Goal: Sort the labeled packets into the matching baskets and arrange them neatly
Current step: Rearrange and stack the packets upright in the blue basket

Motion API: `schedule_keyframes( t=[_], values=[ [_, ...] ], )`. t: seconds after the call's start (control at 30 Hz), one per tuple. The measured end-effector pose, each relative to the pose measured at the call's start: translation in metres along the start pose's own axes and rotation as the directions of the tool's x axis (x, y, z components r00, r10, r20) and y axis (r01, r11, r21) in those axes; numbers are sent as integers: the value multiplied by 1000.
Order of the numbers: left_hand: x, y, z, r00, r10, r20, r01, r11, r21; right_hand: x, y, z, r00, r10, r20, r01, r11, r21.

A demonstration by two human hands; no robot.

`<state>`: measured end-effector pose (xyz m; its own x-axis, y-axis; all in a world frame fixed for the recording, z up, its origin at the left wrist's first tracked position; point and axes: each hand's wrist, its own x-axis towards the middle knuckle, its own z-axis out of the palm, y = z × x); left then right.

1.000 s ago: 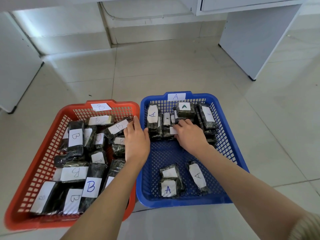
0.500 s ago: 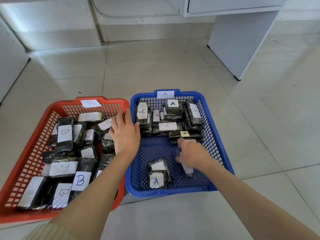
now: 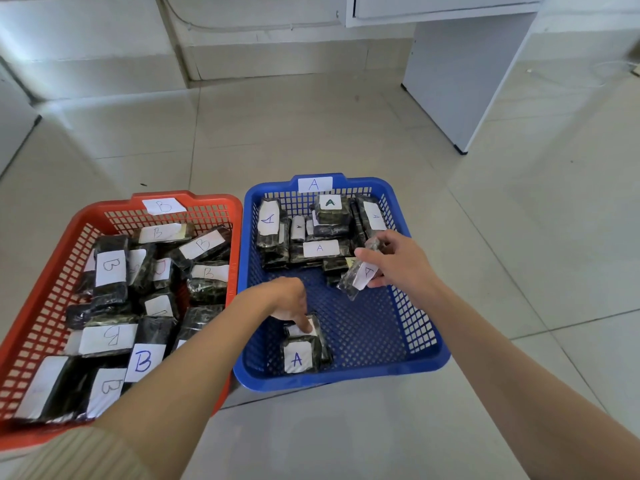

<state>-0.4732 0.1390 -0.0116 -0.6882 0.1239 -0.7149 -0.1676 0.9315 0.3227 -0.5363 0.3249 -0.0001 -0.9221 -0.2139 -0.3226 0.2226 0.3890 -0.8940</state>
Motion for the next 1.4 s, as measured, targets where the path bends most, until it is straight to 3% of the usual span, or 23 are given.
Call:
schedule_keyframes(
  t=[0.13, 0.23, 0.3, 0.4, 0.5, 0.57, 0.63, 0.77, 0.97, 1.17, 1.4],
  values=[
    [-7, -3, -3, 1000, 7, -10, -9, 986, -168, -2, 0, -3, 999, -24, -33, 26, 998, 53],
    [-18, -10, -16, 985, 11, -173, -74, 928, -365, -6, -4, -5, 996, -69, -65, 76, 992, 105],
    [-27, -17, -29, 949, -40, -314, -147, 823, -548, -5, -6, -4, 992, -70, -102, 85, 985, 151],
    [-36, -28, -47, 837, -203, -509, -281, 638, -716, -1, -7, 0, 987, -46, -152, 80, 971, 226],
    [-38, -43, -54, 660, -424, -620, -410, 488, -771, 3, -6, 8, 989, -32, -147, 76, 950, 304],
    [-37, -50, -54, 577, -545, -609, -483, 374, -792, 6, -3, 13, 989, -36, -142, 78, 949, 305],
    [-33, -50, -51, 556, -589, -587, -525, 299, -797, 9, -1, 18, 991, -44, -126, 80, 952, 295],
    [-19, -26, -41, 589, -608, -532, -591, 124, -797, 14, 1, 25, 993, -48, -108, 79, 951, 299],
    [16, 30, -8, 671, -707, -225, -537, -253, -805, 14, 1, 17, 952, -117, -282, 177, 964, 200],
    [36, 36, -2, 642, -761, -96, -508, -328, -797, 14, 4, 3, 935, -230, -270, 249, 968, 39],
    [45, 37, 1, 650, -760, 9, -517, -451, -727, 10, 6, 3, 961, -276, 13, 276, 959, -61]
  ],
)
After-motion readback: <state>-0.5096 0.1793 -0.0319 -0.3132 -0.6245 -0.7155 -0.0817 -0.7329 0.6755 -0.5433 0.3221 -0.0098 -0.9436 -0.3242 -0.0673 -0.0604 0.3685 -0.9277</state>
